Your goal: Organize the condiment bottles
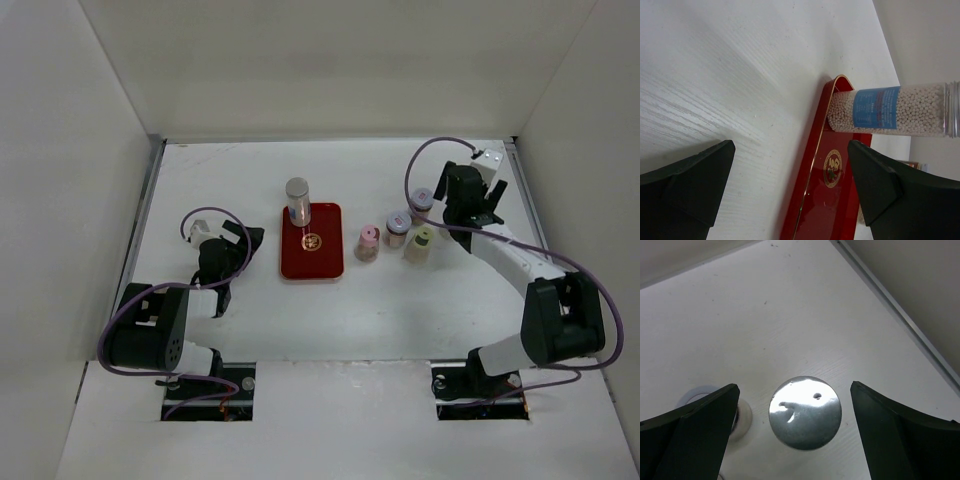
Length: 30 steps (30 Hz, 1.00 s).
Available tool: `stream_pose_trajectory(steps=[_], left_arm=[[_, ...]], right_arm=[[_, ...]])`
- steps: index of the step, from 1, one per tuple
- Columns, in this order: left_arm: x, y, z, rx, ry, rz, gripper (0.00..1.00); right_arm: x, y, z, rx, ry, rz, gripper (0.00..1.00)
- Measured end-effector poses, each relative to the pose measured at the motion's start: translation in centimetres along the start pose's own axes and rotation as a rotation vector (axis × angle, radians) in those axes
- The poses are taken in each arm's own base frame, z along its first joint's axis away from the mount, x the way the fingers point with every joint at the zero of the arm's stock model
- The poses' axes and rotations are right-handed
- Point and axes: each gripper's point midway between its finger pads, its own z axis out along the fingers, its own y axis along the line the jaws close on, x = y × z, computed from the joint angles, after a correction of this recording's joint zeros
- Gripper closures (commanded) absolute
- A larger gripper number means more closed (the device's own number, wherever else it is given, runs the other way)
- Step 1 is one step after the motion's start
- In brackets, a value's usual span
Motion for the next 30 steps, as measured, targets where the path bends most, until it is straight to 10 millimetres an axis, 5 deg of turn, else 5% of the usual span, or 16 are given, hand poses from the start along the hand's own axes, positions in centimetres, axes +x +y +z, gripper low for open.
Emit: stream_pose_trajectory(steps=[5, 12, 14, 18, 21, 26, 30], left_arm=[[0.0, 0.0, 0.0, 0.000, 0.001, 0.000, 0.00], [0.1, 0.0, 0.0, 0.001, 0.002, 0.000, 0.00], [0.1, 0.0, 0.0, 0.001, 0.003, 0.001, 0.00], [0.1, 0.0, 0.0, 0.001, 0.003, 0.001, 0.00], [0.2, -0.1, 0.0, 0.002, 0.005, 0.003, 0.00], [0.3, 0.1, 0.1, -0.001, 0.008, 0.003, 0.00], [0.3, 0.0, 0.1, 0.000, 0.005, 0.003, 0.00]], right_arm=[[1.6, -0.6, 1.4, 0.010, 0.051, 0.026, 0.02], [3.3, -0.4, 2.1, -0.002, 0.102, 0.041, 0.43], [3.2, -0.4, 2.0, -0.004, 0.103, 0.046, 0.47], [1.9, -1.1, 0.6, -0.005, 0.072, 0.063, 0.48], [-1.7, -1.2, -2.3, -0.033, -0.028, 0.095, 0.48], [-8.7, 4.2, -8.7, -0.249, -0.242, 0.178, 0.48], [-10.4, 10.9, -11.9, -0.443, -0.282, 0.184, 0.48]])
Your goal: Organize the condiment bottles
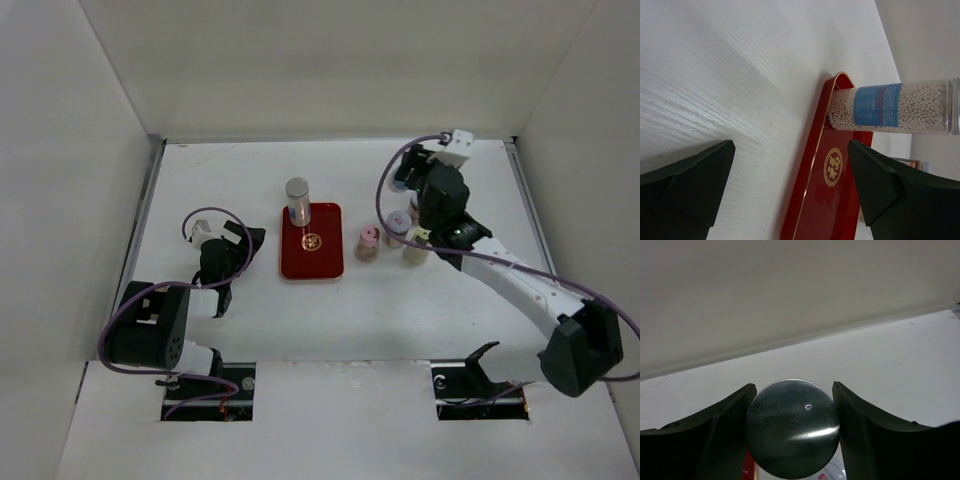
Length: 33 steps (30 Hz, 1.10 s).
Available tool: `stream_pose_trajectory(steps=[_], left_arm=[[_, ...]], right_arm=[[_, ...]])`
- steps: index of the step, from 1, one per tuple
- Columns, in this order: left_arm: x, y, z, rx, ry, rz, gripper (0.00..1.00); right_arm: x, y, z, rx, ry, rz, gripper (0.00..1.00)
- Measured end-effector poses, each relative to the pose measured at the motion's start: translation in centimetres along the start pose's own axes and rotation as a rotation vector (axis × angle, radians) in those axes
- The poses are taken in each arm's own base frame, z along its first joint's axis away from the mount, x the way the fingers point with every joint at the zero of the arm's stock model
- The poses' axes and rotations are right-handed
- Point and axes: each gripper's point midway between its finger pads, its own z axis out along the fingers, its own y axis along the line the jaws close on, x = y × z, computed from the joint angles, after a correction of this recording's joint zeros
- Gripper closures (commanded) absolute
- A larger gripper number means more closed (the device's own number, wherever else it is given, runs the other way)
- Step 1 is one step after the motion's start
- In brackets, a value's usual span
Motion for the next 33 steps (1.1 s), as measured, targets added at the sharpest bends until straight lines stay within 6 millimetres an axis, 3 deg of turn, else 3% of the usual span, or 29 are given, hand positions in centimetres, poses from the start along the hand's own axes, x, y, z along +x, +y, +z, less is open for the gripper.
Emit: stream_pose_trajectory(steps=[3, 6, 11, 14, 18, 28, 33], left_arm=[[0.0, 0.0, 0.0, 0.000, 0.000, 0.000, 0.00], [0.0, 0.0, 0.0, 0.000, -0.001, 0.000, 0.00], [0.0, -0.1, 0.0, 0.002, -0.001, 0.000, 0.00], [0.0, -0.1, 0.0, 0.003, -0.001, 0.000, 0.00], [0.0, -0.1, 0.0, 0.006, -0.002, 0.000, 0.00], [0.1, 0.0, 0.1, 0.002, 0.003, 0.000, 0.00], [0.1, -0.1, 0.2, 0.007, 0.001, 0.000, 0.00]], right_arm=[[2.5, 5.9, 0.9, -0.128, 0.051, -0.016, 0.48], [7.0, 11.3, 1.1, -0.238, 0.133, -0.051, 0.48], [14.8, 17.2, 0.4, -0.357, 0.258, -0.128, 0.47], [17.7, 18.3, 0.6, -0.377, 0.300, -0.159, 0.47], [19.4, 18.4, 1.1, -0.372, 0.319, -0.180, 0.47], [19.9, 18.1, 1.8, -0.352, 0.314, -0.196, 0.45], [20.6, 18.0, 2.5, -0.340, 0.312, -0.217, 0.37]])
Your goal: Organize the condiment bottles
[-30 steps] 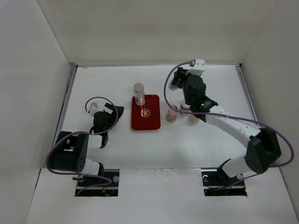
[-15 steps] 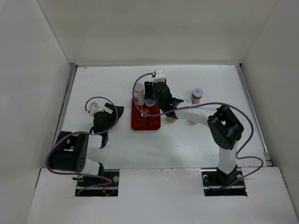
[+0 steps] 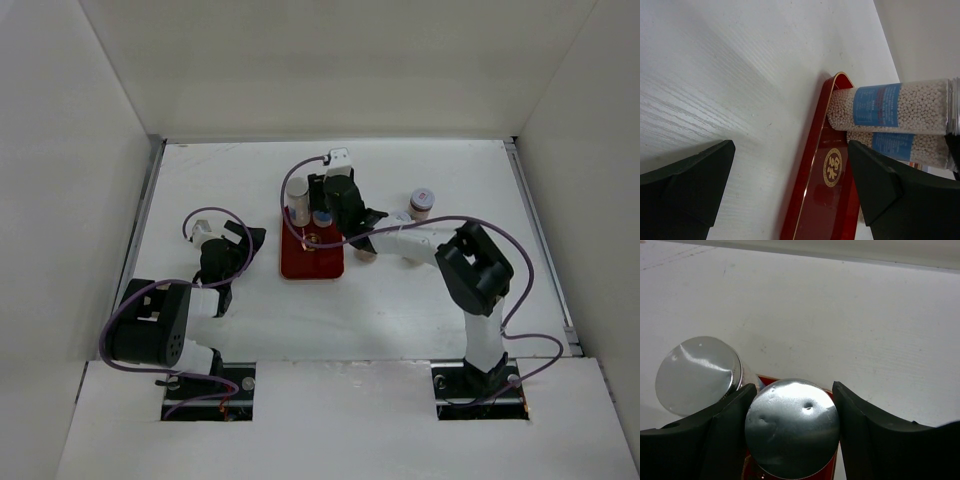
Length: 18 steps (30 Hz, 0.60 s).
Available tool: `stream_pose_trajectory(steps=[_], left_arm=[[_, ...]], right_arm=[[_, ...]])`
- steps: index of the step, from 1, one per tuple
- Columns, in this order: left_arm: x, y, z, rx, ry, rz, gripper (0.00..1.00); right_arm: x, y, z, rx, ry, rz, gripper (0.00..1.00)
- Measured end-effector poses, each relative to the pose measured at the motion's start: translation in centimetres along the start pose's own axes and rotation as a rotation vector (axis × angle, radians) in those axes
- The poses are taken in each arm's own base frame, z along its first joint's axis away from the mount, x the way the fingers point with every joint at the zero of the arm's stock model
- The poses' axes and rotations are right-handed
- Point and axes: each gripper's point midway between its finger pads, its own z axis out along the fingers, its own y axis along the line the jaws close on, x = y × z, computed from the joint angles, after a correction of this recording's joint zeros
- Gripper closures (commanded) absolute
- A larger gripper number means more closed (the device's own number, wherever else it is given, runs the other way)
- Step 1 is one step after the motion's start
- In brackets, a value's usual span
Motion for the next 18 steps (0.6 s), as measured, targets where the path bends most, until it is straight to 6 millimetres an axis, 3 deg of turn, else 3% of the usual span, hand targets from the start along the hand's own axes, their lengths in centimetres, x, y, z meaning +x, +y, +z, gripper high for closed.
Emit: stream_pose_trajectory(steps=[6, 11, 15, 18], left_arm=[[0.0, 0.0, 0.0, 0.000, 0.000, 0.000, 0.00], [0.0, 0.0, 0.0, 0.001, 0.000, 0.000, 0.00], [0.0, 0.0, 0.0, 0.001, -0.001, 0.000, 0.00], [0.0, 0.0, 0.0, 0.002, 0.001, 0.000, 0.00]], right_arm=[[-0.3, 0.0, 0.4, 0.008, -0.023, -0.001, 0.23], [-1.5, 0.0, 0.2, 0.013, -0.050, 0.012, 0.20], [-4.7, -0.4, -1.2, 0.017, -0.100, 0.047, 0.19], [-7.7, -1.1, -3.6, 0.015, -0.149, 0.086, 0.22]])
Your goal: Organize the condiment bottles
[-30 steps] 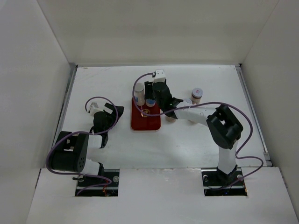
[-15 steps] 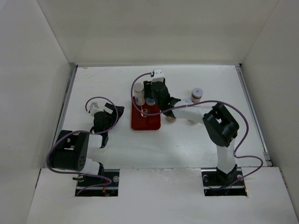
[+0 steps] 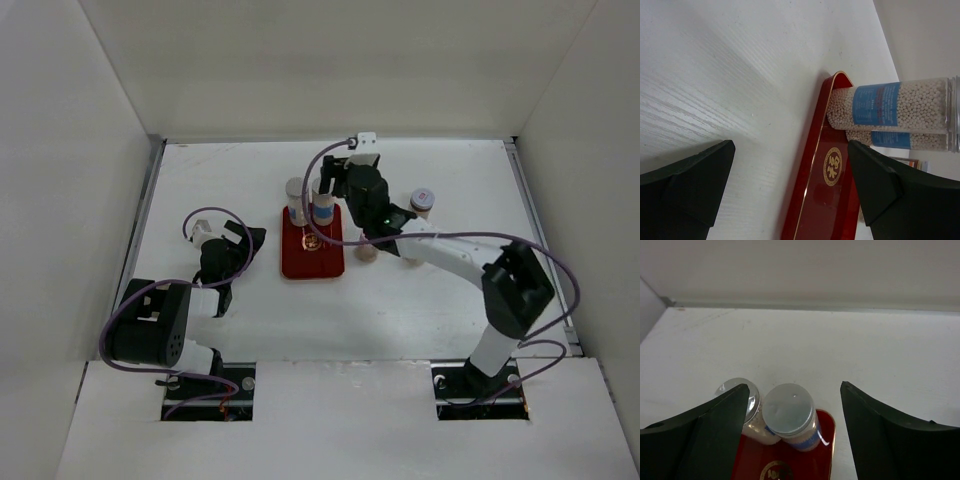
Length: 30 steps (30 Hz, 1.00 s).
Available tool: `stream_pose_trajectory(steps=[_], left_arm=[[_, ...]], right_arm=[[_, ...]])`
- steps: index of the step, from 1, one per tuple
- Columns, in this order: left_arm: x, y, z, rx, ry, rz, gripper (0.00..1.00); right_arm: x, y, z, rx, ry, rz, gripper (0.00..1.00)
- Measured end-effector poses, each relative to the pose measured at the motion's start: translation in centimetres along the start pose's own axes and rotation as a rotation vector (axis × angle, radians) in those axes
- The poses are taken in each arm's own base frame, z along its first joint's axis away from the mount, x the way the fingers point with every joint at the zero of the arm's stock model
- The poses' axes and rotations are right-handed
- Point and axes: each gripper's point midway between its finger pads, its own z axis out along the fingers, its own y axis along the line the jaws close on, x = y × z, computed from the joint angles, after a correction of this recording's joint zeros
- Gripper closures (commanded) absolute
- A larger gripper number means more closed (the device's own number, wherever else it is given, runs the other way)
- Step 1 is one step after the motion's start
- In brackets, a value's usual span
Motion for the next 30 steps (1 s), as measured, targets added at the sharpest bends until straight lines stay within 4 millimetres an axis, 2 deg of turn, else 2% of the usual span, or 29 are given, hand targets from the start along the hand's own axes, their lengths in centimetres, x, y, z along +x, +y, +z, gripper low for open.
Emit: stream_pose_trajectory(steps=[2, 4, 5, 7, 9, 11, 12, 16, 21, 30], left_arm=[[0.0, 0.0, 0.0, 0.000, 0.001, 0.000, 0.00], [0.0, 0.0, 0.0, 0.001, 0.000, 0.000, 0.00], [0.0, 0.0, 0.0, 0.001, 0.001, 0.000, 0.00], [0.0, 0.0, 0.0, 0.002, 0.001, -0.001, 0.00], [0.0, -0.1, 0.0, 0.003, 0.000, -0.002, 0.00], [0.0, -0.1, 0.0, 0.003, 0.000, -0.003, 0.00], [0.0, -0.1, 0.0, 0.003, 0.000, -0.003, 0.00], [-0.1, -0.1, 0.0, 0.003, -0.001, -0.003, 0.00], [-0.1, -0.1, 0.0, 0.005, -0.002, -0.003, 0.00], [0.0, -0.1, 0.0, 0.004, 0.001, -0.003, 0.00]], right_arm=[[-1.9, -1.0, -2.0, 0.003, -0.028, 0.032, 0.31], [-2.5, -2.2, -4.0, 0.007, -0.037, 0.055, 0.57], [-2.5, -2.8, -4.9, 0.010, -0.034, 0.060, 0.65], [-1.5, -4.1, -6.4, 0.023, -0.014, 0.071, 0.68], [0.7, -5.6, -7.6, 0.046, 0.040, 0.065, 0.62], [3.4, -7.0, -8.4, 0.072, 0.105, 0.045, 0.40], [4.7, -7.6, -8.7, 0.086, 0.138, 0.030, 0.32], [8.3, -9.6, -9.6, 0.117, 0.239, -0.011, 0.17], [9.6, -9.7, -9.9, 0.090, 0.289, -0.018, 0.15], [11.5, -9.2, -9.8, 0.062, 0.344, -0.029, 0.25]])
